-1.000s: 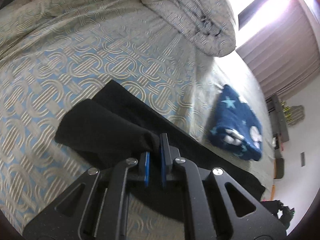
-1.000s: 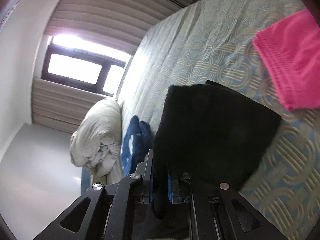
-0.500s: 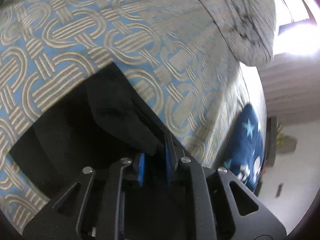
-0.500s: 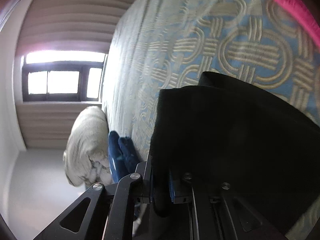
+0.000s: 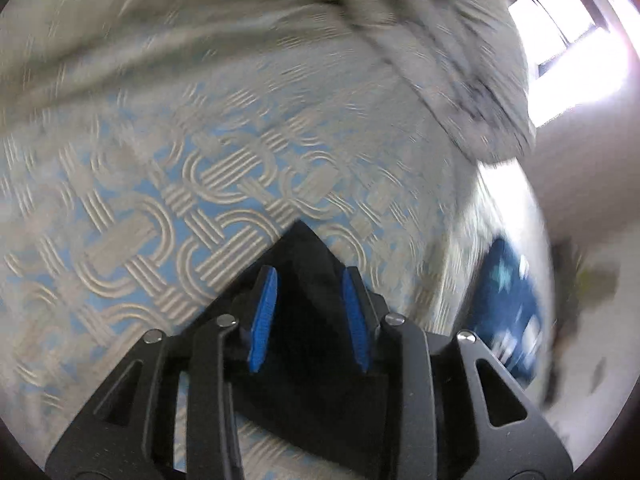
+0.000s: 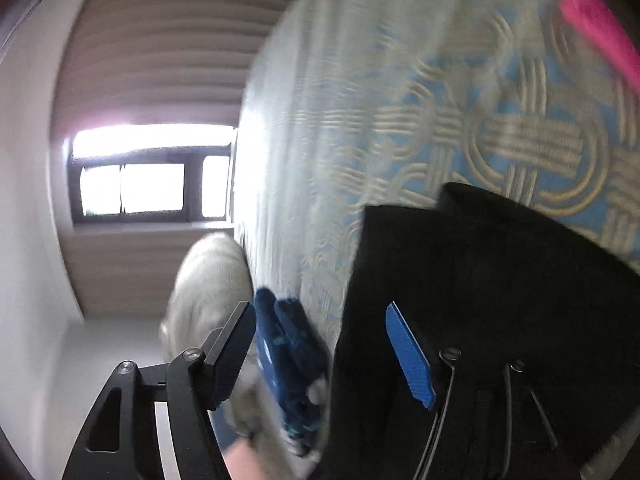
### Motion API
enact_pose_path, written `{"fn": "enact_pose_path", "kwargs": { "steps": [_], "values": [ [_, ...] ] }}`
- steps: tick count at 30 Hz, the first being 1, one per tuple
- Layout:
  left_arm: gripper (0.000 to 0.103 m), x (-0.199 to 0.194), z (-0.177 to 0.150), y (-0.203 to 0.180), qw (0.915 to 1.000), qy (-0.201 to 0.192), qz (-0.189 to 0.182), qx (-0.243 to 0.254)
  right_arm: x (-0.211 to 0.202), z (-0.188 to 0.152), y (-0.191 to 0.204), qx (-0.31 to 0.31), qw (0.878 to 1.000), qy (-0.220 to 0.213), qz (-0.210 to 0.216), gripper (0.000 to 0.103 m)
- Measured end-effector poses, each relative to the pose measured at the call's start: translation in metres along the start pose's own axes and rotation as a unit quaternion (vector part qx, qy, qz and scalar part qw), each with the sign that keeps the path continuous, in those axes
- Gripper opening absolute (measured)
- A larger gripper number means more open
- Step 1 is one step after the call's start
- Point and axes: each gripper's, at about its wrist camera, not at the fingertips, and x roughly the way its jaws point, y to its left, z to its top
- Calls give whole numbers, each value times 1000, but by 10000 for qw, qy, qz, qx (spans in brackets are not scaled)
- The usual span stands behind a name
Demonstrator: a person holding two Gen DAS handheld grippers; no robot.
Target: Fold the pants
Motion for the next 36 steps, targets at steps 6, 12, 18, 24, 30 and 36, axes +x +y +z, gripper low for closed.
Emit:
{"fn": "enact_pose_path", "kwargs": {
  "steps": [6,12,18,24,30,36],
  "values": [
    [6,-17,-70,-61,9807,515,-83,1885,13,-94,56,-2259,9670,993,-628,10],
    [6,21,-133,-110,9502,1262,70,2848,67,-197,61,-3328,9159,1976,-1063,10],
    [7,73,-123,-121,9571,1392,369,2512,129,-249,63,-3737,8834,2441,-1425,10],
    [25,94,-70,-105,9809,1255,195,1474,179,-237,74,-3526,8928,2429,-1399,12],
    [31,102,-48,-76,9847,1362,57,1088,212,-215,81,-3225,9094,2228,-1388,13],
    [36,78,-40,-41,9837,1544,-455,798,196,-222,81,-2996,9228,2137,-1139,14]
  ]
}}
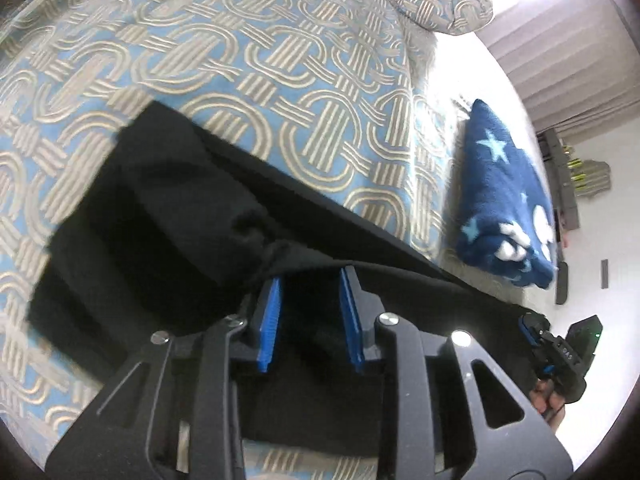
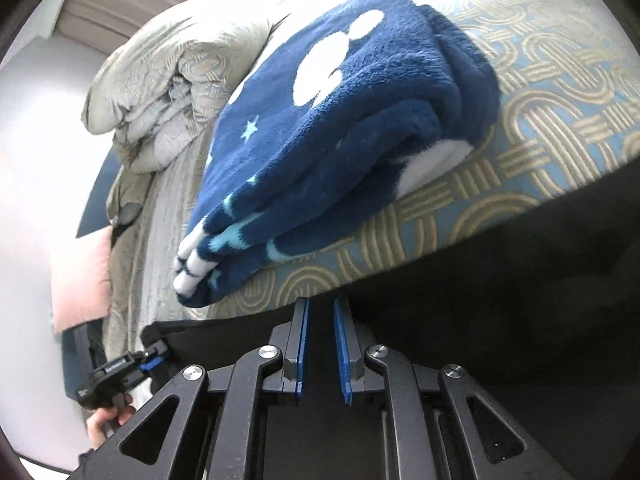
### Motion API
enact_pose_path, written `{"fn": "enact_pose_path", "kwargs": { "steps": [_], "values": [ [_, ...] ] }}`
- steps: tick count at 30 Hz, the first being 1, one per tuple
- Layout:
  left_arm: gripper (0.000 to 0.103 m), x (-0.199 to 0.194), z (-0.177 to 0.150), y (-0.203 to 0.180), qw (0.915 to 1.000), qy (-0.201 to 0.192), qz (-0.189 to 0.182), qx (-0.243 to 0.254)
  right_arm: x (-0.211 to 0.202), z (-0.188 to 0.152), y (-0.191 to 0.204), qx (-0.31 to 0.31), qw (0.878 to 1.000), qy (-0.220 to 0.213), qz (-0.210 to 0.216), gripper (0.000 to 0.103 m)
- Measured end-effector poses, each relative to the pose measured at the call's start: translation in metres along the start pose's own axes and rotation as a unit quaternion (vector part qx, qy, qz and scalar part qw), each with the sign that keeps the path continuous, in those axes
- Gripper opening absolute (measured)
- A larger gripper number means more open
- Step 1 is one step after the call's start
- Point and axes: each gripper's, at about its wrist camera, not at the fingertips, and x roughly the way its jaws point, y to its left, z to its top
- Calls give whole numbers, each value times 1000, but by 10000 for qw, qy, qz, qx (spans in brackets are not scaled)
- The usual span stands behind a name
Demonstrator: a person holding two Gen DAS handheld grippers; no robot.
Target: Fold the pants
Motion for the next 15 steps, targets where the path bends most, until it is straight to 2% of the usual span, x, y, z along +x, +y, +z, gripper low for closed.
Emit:
{"fn": "enact_pose_path", "kwargs": {
  "steps": [1,3,6,8,14,15],
  "values": [
    [48,-10,1,1,10000,-77,34,25,-4,-4,2,-33,10000,-35,45,14],
    [58,-27,2,9,9994,-332,-7,54,-9,-14,15,-178,9998,-23,124,18],
    [58,-45,-1,34,9983,-560,168,3,-8,-32,40,-450,9985,136,287,18],
    [54,-50,-5,50,9975,-641,293,-65,-2,-46,66,-804,9958,240,367,18],
    [52,-52,-22,84,9965,-748,344,-174,50,-89,177,-2158,9731,592,551,18],
    [52,-49,-25,87,9966,-752,256,-232,61,-93,192,-2288,9693,651,624,18]
  ]
}}
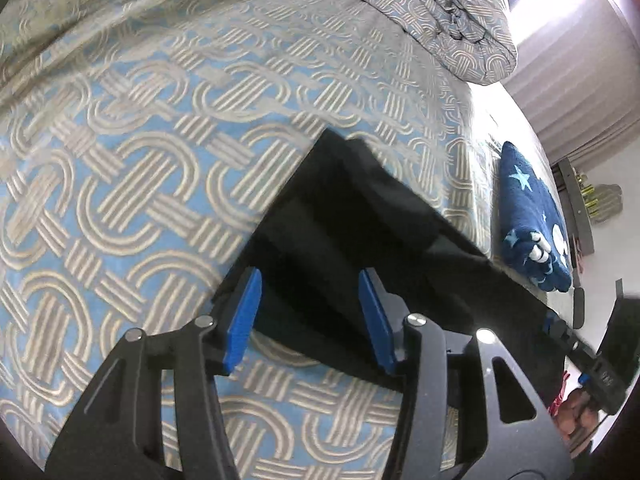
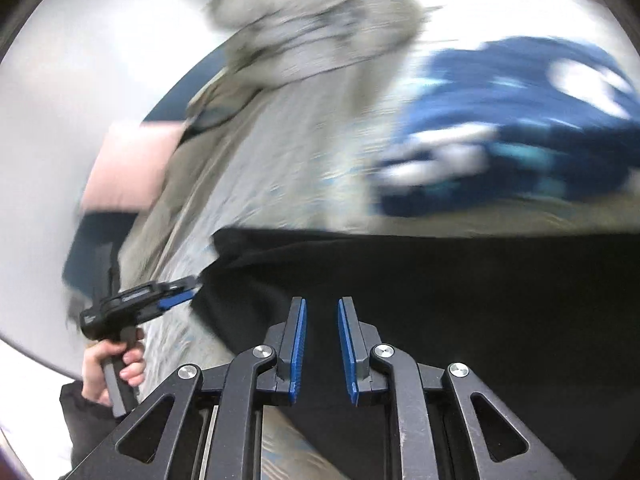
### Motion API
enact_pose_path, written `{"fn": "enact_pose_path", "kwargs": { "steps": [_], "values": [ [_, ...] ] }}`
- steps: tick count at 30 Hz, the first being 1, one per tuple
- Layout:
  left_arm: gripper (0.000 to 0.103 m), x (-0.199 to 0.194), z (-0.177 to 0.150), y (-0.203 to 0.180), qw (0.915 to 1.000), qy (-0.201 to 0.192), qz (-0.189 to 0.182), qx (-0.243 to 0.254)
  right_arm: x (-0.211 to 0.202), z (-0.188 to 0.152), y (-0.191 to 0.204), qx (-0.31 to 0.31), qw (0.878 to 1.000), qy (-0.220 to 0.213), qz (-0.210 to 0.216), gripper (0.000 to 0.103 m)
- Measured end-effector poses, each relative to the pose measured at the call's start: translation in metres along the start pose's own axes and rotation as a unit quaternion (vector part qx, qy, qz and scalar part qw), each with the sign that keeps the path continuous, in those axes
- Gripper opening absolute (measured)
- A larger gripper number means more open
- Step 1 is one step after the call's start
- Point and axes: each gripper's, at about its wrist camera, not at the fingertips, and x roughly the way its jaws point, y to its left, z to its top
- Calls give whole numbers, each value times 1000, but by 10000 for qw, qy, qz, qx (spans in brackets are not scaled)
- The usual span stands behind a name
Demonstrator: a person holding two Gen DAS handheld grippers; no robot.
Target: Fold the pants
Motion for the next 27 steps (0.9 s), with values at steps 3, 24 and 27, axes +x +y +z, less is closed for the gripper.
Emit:
{"fn": "enact_pose_path", "kwargs": {
  "steps": [3,24,27],
  "values": [
    [52,0,-4,13,9991,-166,-318,-205,53,17,52,-450,9987,215,128,18],
    [5,-24,17,15,9935,-641,-900,-273,189,51,89,242,9973,680,-128,24],
    [5,-23,14,18,9938,-622,-880,-258,187,59,91,258,9978,582,-183,24]
  ]
}}
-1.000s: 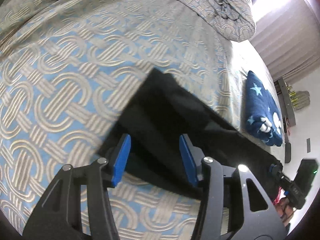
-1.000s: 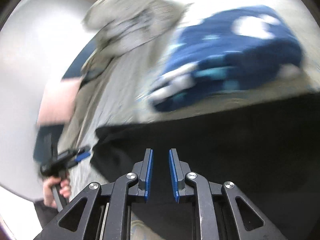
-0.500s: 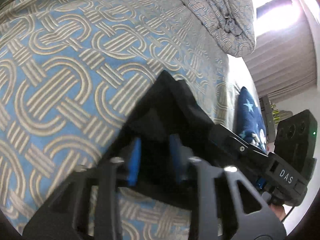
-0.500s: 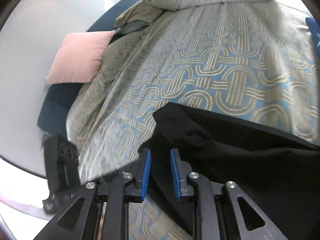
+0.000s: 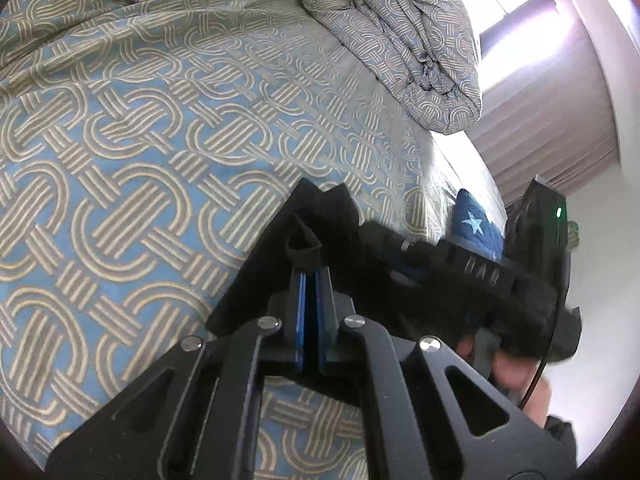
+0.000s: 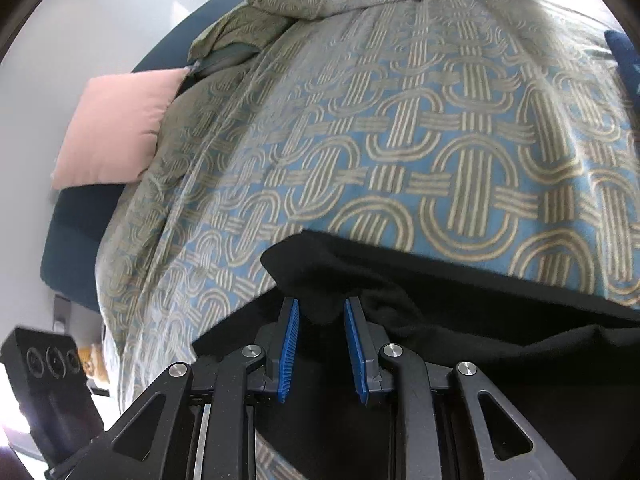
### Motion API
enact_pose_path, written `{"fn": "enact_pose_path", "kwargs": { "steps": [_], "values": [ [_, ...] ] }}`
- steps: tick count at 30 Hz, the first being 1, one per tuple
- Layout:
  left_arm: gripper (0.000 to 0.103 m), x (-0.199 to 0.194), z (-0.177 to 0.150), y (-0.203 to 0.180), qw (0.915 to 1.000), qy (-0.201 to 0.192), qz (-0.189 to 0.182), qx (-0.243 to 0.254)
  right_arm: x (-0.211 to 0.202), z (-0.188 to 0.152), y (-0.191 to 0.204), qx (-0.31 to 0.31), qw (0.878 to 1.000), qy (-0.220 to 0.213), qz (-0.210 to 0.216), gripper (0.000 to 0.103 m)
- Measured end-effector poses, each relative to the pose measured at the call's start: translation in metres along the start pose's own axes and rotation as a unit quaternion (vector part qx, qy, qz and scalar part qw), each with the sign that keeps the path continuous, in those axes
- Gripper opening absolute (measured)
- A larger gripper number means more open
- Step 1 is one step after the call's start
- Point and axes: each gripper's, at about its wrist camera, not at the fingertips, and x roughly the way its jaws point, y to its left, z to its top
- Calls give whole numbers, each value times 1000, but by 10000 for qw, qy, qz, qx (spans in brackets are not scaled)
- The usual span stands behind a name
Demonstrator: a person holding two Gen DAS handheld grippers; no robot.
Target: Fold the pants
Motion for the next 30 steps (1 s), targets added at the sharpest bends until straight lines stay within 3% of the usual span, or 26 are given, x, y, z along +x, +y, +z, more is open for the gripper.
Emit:
{"fn": "enact_pose_path", "kwargs": {
  "steps": [5,9,14,17,19,24,26,30],
  "values": [
    [5,-1,-15,17,9998,94,-53,-179,-4,16,1,-76,9993,-146,-325,24],
    [5,-15,-26,24,9998,24,-126,-177,-19,18,0,-184,9992,-180,-312,24],
    [5,-26,-28,27,9997,-16,-198,-164,-28,3,11,-595,9977,194,246,34],
    [5,-29,-32,28,10000,-56,-32,-60,-15,-11,28,-1201,9908,600,180,34],
    [5,-21,-33,33,9999,11,39,-140,-1,-12,31,-1365,9883,655,-170,34],
    [5,-9,-37,53,9987,44,434,-280,28,3,12,-1031,9913,326,-751,33],
    [5,-9,-40,62,9985,54,320,-440,34,11,9,-1030,9903,141,-918,31],
    [6,-31,-40,62,9976,-143,545,-406,16,17,12,-807,9942,-4,-710,32]
  ]
}}
